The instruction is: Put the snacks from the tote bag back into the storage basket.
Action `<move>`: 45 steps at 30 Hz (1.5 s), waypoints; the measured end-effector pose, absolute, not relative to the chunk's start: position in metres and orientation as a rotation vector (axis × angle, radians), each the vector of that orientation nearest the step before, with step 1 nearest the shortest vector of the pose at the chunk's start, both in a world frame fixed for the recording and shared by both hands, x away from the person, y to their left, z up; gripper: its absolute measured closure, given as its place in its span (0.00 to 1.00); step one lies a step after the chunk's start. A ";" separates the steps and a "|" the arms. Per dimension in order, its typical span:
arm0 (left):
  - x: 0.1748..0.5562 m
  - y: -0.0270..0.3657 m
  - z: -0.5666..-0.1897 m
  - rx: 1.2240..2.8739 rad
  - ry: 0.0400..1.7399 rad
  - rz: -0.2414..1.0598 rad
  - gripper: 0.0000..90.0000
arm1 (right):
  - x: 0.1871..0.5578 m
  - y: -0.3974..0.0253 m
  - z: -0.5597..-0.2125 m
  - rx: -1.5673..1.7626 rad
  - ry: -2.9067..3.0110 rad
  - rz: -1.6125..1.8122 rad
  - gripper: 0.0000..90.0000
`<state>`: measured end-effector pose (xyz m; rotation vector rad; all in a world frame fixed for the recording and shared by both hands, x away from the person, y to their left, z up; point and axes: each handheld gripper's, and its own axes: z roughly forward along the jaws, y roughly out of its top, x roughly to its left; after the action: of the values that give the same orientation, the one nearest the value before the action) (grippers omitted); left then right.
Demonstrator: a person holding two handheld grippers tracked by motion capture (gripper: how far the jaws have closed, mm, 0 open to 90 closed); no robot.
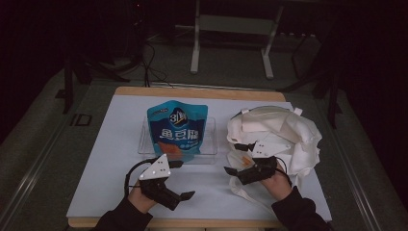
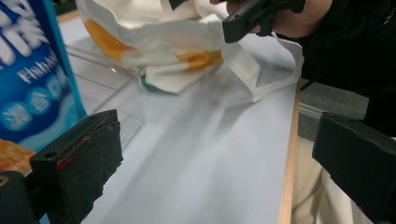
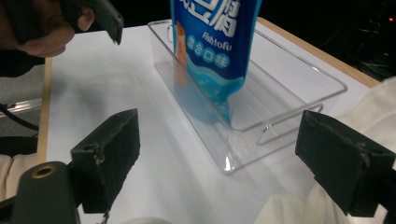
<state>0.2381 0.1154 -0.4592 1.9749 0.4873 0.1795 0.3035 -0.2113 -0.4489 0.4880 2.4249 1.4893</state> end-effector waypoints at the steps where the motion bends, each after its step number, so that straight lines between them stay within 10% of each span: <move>1: 0.238 0.115 -0.459 1.975 0.487 0.180 0.02 | 0.302 -0.212 -0.450 0.501 2.415 1.476 0.15; 45: 0.231 0.083 -0.494 2.105 0.435 0.153 0.02 | 0.259 -0.270 -0.477 0.657 2.303 1.432 0.15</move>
<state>0.2313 0.0826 -0.4937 2.1050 0.4350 0.1527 0.2586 -0.2697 -0.4773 0.6568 2.3026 1.4320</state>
